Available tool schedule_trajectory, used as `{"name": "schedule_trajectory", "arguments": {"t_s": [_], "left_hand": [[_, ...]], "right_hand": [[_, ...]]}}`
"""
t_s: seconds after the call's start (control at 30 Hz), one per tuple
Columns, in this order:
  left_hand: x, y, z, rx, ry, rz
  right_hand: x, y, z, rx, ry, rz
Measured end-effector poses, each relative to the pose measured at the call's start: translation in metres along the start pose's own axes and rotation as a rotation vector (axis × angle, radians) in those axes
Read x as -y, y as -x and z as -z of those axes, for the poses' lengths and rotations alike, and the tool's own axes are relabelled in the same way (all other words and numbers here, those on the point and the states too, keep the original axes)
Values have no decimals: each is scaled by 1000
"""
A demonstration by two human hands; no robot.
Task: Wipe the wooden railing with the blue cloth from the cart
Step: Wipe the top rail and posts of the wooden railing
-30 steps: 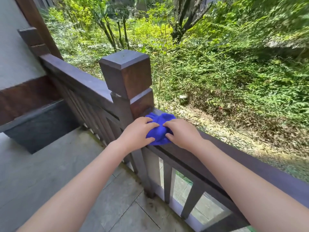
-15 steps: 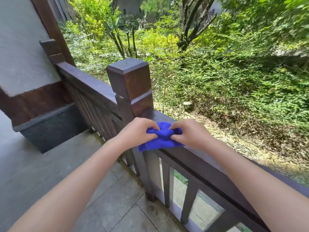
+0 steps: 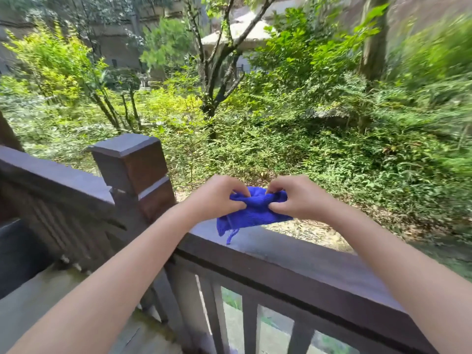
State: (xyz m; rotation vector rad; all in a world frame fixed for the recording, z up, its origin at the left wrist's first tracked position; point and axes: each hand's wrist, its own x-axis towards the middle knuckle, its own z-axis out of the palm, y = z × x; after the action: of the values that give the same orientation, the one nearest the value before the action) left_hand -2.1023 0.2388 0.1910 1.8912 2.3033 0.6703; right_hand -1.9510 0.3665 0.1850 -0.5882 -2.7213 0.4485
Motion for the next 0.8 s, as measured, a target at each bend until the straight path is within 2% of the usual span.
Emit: {"name": "schedule_trajectory", "arguments": {"t_s": [0.2, 0.4, 0.67, 0.8], "left_hand": [[-48, -29, -11, 154, 0, -339], [-146, -17, -51, 323, 73, -630], [-344, 88, -131, 474, 178, -1190], [-440, 165, -163, 548, 250, -1398]], "right_hand": [[-7, 73, 28, -138, 123, -286], [9, 204, 56, -223, 171, -663], [70, 445, 89, -373, 200, -1130], [110, 562, 99, -475, 206, -1337]]}}
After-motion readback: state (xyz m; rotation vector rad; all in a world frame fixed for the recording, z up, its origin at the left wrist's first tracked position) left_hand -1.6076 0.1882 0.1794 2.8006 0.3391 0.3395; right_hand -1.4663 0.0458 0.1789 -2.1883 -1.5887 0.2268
